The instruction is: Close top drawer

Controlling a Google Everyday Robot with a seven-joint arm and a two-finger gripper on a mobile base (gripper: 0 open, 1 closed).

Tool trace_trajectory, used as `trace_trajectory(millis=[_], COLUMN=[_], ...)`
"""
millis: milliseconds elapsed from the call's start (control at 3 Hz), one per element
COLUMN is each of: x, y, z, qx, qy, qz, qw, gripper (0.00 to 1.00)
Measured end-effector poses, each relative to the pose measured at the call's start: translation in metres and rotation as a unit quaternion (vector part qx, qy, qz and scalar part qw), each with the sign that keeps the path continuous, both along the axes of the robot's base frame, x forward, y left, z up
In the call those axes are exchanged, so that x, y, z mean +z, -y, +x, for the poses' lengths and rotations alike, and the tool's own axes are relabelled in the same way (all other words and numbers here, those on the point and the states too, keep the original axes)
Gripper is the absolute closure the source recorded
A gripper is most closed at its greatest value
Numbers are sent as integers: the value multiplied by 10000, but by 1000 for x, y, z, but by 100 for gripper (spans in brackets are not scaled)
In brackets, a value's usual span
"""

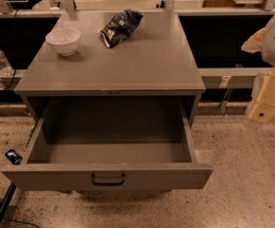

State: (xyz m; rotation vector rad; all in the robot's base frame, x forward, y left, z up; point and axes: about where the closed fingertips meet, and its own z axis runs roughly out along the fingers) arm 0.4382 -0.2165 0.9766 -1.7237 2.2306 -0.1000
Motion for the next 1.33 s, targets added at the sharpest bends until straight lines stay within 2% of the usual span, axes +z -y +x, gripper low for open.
trace_trajectory(millis=[333,667,1000,1333], x=[0,-38,-74,-119], y=[0,-7,-21,-39], z=[0,-9,-19,-38], qx=[0,-5,245,541], qy=[0,-36,21,-30], qz=[0,396,838,1256], qw=[10000,9992,9962,9906], gripper=[0,25,48,72])
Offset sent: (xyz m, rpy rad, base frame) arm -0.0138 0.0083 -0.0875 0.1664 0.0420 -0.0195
